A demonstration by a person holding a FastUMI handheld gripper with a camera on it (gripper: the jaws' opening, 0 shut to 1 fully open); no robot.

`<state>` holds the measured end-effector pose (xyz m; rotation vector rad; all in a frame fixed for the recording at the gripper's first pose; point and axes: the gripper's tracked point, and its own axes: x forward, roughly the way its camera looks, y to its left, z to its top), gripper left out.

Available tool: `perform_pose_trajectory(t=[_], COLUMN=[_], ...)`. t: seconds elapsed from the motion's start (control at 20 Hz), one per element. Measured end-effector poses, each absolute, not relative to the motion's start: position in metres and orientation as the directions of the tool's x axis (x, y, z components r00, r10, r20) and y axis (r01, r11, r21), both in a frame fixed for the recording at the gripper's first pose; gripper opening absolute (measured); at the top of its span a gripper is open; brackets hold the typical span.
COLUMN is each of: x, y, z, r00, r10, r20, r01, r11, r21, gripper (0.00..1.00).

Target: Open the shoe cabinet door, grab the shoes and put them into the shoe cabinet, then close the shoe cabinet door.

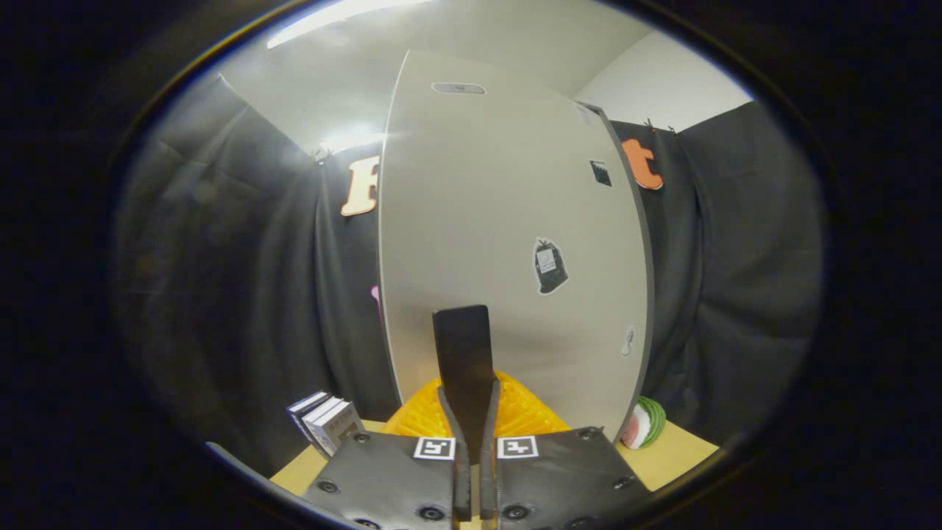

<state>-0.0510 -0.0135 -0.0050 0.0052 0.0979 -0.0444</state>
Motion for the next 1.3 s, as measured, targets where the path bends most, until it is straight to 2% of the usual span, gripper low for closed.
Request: perform_pose_trajectory(t=[0.75,1.3], x=[-0.1,-0.128], y=[-0.062,-0.11], z=[0.004,0.013], r00=[0.983,0.984], r10=[-0.111,-0.044], r20=[-0.143,-0.174], r01=[0.113,0.052], r11=[0.994,0.998], r21=[0.004,0.04], gripper=[0.06,0.05])
